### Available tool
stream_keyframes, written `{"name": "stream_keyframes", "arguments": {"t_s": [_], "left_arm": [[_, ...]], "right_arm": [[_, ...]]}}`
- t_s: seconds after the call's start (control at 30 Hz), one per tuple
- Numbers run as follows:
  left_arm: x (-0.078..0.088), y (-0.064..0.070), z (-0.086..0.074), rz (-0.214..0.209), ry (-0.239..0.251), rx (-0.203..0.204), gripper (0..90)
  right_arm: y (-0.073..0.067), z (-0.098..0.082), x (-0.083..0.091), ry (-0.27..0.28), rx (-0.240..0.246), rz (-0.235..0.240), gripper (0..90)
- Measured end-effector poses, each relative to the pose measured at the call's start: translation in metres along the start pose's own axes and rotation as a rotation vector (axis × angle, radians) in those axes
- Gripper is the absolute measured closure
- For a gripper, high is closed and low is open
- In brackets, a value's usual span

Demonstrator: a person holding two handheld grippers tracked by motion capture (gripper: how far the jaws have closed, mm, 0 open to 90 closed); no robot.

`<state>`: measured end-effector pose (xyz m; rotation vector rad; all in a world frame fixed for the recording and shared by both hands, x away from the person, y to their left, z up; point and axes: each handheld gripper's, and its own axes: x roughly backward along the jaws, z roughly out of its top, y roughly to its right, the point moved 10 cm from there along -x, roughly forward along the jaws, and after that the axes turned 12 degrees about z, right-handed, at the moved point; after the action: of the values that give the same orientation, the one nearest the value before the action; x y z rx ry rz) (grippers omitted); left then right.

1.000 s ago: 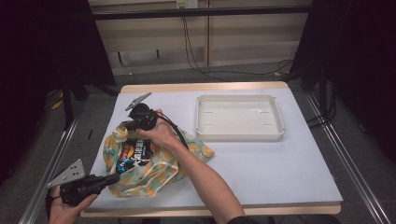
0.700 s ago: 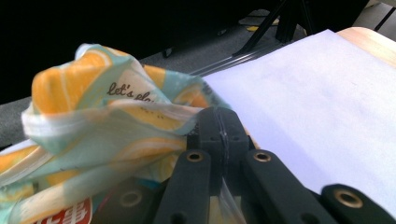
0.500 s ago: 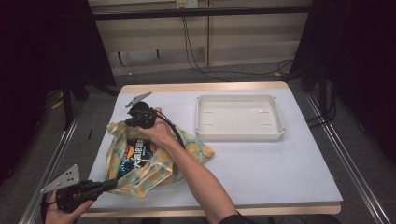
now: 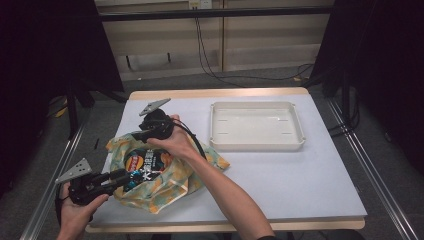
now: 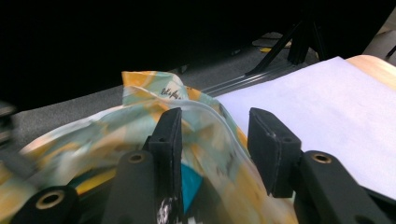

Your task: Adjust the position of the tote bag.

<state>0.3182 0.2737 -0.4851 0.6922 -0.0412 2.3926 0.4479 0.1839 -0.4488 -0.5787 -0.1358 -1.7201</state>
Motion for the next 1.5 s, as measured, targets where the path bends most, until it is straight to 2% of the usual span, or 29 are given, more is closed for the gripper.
{"name": "stream_keyframes", "arguments": {"t_s": [0.03, 0.13, 0.2, 0.37, 0.4, 0.43, 0.47, 0.5, 0.53, 0.6, 0.63, 0.73, 0.8, 0.83, 0.93, 1.0, 1.07, 1.1, 1.13, 1.2, 1.3, 1.33, 1.4, 1.43, 1.47, 1.5], "left_arm": [[0.0, -0.004, -0.003, 0.014, -0.012, 0.011, 60.0], [0.0, -0.013, -0.013, 0.054, -0.055, 0.007, 52.8], [0.004, -0.016, -0.013, 0.055, -0.041, 0.032, 52.9], [0.008, -0.021, -0.018, 0.07, -0.057, 0.034, 50.7], [0.009, -0.023, -0.019, 0.074, -0.064, 0.032, 54.8], [0.01, -0.023, -0.02, 0.065, -0.065, 0.029, 54.8], [0.011, -0.021, -0.02, 0.053, -0.057, 0.028, 58.8], [0.013, -0.022, -0.021, 0.056, -0.056, 0.02, 76.5], [0.014, -0.021, -0.021, 0.046, -0.052, 0.013, 76.5], [0.016, -0.025, -0.022, 0.076, -0.04, 0.02, 89.5], [0.015, -0.026, -0.024, 0.073, -0.042, 0.036, 90.0], [0.017, -0.027, -0.026, 0.066, -0.039, 0.048, 90.0], [0.019, -0.029, -0.029, 0.112, -0.06, 0.031, 90.0], [0.02, -0.029, -0.032, 0.101, -0.07, 0.037, 90.0], [0.023, -0.037, -0.041, 0.13, -0.088, 0.049, 90.0], [0.023, -0.04, -0.047, 0.121, -0.097, 0.058, 90.0], [0.02, -0.04, -0.055, 0.131, -0.13, 0.052, 90.0], [0.019, -0.039, -0.057, 0.116, -0.131, 0.055, 90.0], [0.019, -0.037, -0.058, 0.11, -0.123, 0.052, 89.9], [0.021, -0.03, -0.05, 0.069, -0.071, 0.063, 83.7], [0.025, -0.026, -0.043, 0.064, -0.049, 0.039, 76.3], [0.027, -0.022, -0.037, 0.046, -0.03, 0.035, 76.3], [0.031, -0.015, -0.027, 0.041, -0.003, 0.022, 76.1], [0.032, -0.007, -0.016, 0.022, 0.033, 0.013, 76.4], [0.032, -0.007, -0.016, 0.022, 0.033, 0.013, 77.1], [0.032, 0.001, -0.007, 0.011, 0.057, -0.005, 78.5]], "right_arm": [[0.0, 0.0, 0.0, 0.0, 0.0, 0.0, 54.8], [-0.005, -0.004, 0.011, 0.015, 0.005, 0.008, 54.1], [-0.009, -0.007, 0.016, 0.02, 0.009, 0.012, 53.4], [-0.019, -0.016, 0.028, 0.007, 0.031, 0.024, 50.8], [-0.022, -0.02, 0.032, 0.009, 0.03, 0.031, 49.7], [-0.022, -0.02, 0.032, 0.009, 0.03, 0.031, 49.7], [-0.023, -0.023, 0.034, 0.004, 0.031, 0.03, 49.5], [-0.025, -0.029, 0.036, -0.002, 0.029, 0.032, 48.9], [-0.025, -0.029, 0.036, -0.002, 0.029, 0.032, 48.9], [-0.028, -0.033, 0.039, -0.002, 0.027, 0.039, 48.6], [-0.029, -0.034, 0.04, 0.0, 0.03, 0.037, 48.6], [-0.032, -0.036, 0.043, 0.004, 0.033, 0.04, 48.1], [-0.032, -0.037, 0.043, 0.002, 0.034, 0.038, 48.1], [-0.032, -0.039, 0.043, -0.002, 0.034, 0.037, 48.1], [-0.033, -0.042, 0.044, -0.005, 0.037, 0.034, 47.9], [-0.034, -0.044, 0.044, -0.011, 0.044, 0.036, 47.9], [-0.035, -0.047, 0.043, -0.022, 0.046, 0.034, 47.8], [-0.035, -0.049, 0.043, -0.028, 0.052, 0.029, 47.5], [-0.035, -0.051, 0.043, -0.03, 0.049, 0.03, 47.4], [-0.034, -0.052, 0.044, -0.033, 0.047, 0.029, 46.7], [-0.035, -0.052, 0.045, -0.028, 0.046, 0.031, 46.0], [-0.035, -0.052, 0.045, -0.028, 0.046, 0.031, 46.0], [-0.036, -0.051, 0.047, -0.022, 0.046, 0.035, 45.9], [-0.037, -0.051, 0.048, -0.021, 0.053, 0.031, 45.8], [-0.037, -0.051, 0.048, -0.021, 0.053, 0.031, 45.8], [-0.038, -0.05, 0.049, -0.016, 0.056, 0.036, 45.7]]}}
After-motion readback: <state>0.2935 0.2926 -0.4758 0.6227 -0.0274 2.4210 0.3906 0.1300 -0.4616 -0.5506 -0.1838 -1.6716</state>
